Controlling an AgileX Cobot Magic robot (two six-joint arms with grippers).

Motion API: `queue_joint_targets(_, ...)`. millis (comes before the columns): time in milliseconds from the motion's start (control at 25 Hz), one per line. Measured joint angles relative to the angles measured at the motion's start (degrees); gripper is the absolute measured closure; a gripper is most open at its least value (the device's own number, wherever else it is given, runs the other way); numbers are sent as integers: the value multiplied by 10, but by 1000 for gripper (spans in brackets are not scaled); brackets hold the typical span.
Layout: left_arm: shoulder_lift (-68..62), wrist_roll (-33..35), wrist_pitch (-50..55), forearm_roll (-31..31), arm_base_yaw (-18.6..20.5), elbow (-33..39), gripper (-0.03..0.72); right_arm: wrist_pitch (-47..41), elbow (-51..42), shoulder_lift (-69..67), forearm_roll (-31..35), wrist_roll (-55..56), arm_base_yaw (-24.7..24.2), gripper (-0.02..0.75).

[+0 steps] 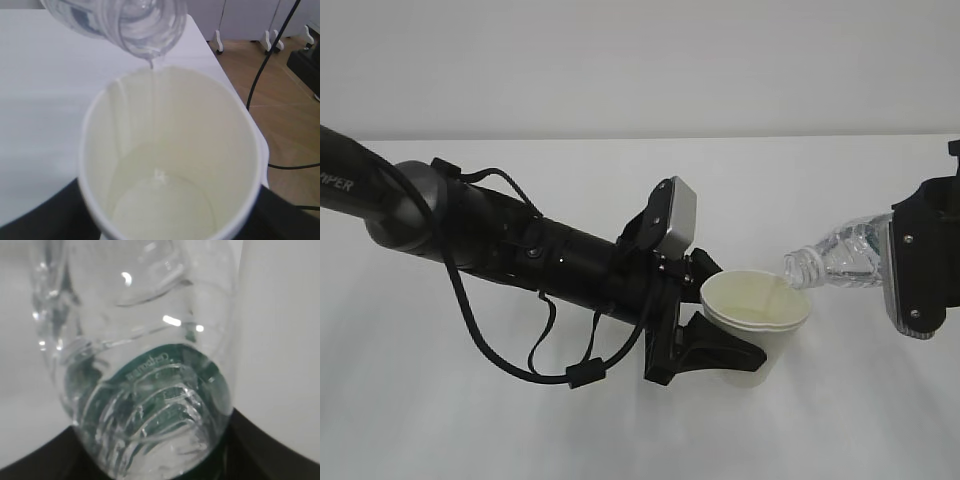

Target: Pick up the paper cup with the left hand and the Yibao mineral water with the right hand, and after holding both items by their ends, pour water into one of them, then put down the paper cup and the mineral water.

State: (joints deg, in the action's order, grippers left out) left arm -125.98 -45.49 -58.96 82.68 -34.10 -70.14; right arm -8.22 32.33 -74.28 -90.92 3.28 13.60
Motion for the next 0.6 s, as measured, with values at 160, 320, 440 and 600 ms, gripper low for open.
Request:
queue_joint_targets(160,0,0,0,0,0,0,211,0,0,0,-1,0,0,307)
queue_joint_targets(320,0,0,0,0,0,0,211,0,0,0,-2,0,0,307)
queue_joint_targets(440,0,0,0,0,0,0,211,0,0,0,-4,0,0,307)
queue_joint_targets(600,0,0,0,0,0,0,211,0,0,0,-5,0,0,307)
